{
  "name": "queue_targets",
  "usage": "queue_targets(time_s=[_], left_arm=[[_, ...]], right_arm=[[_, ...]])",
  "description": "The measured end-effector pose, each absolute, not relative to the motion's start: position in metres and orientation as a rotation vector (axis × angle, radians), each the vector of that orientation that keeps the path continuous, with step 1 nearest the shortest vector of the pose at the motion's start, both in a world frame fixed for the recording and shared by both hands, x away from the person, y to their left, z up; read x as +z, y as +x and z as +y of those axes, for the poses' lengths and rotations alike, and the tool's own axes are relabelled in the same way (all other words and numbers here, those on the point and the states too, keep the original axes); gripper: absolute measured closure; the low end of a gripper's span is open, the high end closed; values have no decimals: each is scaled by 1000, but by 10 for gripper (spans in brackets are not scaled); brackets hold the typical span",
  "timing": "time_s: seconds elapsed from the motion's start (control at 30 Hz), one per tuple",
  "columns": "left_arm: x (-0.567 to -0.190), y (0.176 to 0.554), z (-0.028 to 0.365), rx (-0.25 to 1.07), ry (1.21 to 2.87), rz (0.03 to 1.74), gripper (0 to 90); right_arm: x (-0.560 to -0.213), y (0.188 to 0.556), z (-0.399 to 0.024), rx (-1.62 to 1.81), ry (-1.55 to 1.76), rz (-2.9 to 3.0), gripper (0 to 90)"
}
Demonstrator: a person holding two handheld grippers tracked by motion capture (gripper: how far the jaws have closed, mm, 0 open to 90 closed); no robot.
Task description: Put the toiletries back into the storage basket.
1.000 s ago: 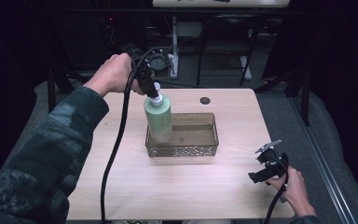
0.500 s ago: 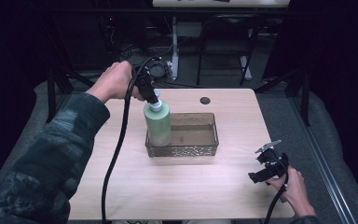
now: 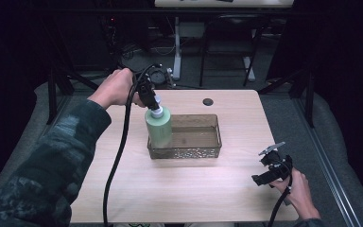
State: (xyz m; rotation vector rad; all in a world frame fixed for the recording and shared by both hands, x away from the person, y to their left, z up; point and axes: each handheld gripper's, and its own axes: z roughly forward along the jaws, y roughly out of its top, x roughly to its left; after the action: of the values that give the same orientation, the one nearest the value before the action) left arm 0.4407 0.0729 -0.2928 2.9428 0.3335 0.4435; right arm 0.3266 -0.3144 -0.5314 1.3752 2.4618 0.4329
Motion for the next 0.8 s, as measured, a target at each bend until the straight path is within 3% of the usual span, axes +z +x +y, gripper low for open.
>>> queue_targets(time_s=[0.8], left_arm=[[-304, 442, 75, 422, 2959, 342, 628]], right_arm=[[-531, 326, -314, 429, 1374, 2465, 0]])
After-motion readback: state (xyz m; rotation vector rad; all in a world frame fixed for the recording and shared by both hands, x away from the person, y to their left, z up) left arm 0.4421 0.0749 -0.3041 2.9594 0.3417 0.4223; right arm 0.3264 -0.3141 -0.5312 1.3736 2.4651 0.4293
